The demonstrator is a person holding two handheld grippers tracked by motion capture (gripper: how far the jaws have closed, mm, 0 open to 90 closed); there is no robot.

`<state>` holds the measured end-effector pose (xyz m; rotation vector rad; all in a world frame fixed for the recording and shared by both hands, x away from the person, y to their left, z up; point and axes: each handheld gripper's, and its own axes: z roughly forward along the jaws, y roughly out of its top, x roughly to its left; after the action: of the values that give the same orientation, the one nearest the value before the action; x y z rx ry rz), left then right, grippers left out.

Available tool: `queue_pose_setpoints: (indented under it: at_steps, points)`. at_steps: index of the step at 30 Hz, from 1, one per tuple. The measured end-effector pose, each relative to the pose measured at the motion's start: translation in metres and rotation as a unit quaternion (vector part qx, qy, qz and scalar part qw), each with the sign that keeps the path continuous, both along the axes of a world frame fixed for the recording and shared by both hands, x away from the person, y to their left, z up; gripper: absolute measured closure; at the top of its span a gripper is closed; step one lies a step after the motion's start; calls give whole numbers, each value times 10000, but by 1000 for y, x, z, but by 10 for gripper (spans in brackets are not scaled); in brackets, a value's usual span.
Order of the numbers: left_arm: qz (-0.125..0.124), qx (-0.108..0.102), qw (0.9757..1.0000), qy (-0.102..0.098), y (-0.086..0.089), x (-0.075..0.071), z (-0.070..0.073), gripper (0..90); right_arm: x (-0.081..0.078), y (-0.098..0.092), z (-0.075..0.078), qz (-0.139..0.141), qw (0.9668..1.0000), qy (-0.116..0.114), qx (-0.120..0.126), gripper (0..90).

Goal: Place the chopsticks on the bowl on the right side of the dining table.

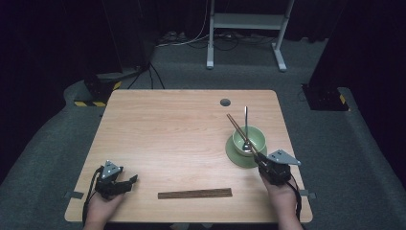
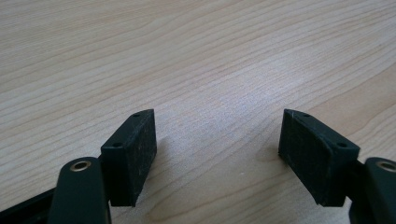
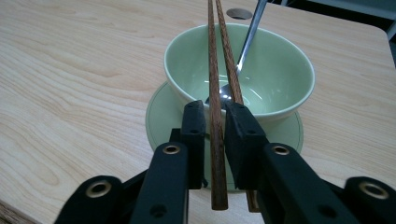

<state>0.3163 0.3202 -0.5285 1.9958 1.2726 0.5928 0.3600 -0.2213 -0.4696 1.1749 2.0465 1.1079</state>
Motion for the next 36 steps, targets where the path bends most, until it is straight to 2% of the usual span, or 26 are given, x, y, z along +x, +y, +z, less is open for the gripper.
queue_pose_setpoints:
  at_steps: [4,10,17,26,33,36]
  points:
    - [7,1,10000,-3,0,0,0,277,-2,-1,3,-34,9999,-91,58,694]
    - [-8,31,10000,-26,-1,-1,0,284,-6,0,5,-92,9997,-222,72,534]
    - [-23,12,10000,-18,-1,-1,0,293,-10,-6,1,-215,9996,-151,88,463]
    - [-76,14,10000,-23,-1,0,0,300,-17,-12,-11,-280,9996,43,-9,457]
    - [-80,15,10000,-30,-1,0,0,301,-18,-8,-16,-249,9997,55,-34,525]
    - [-79,10,10000,-24,-1,0,0,301,-18,-6,-17,-256,9996,-8,-78,546]
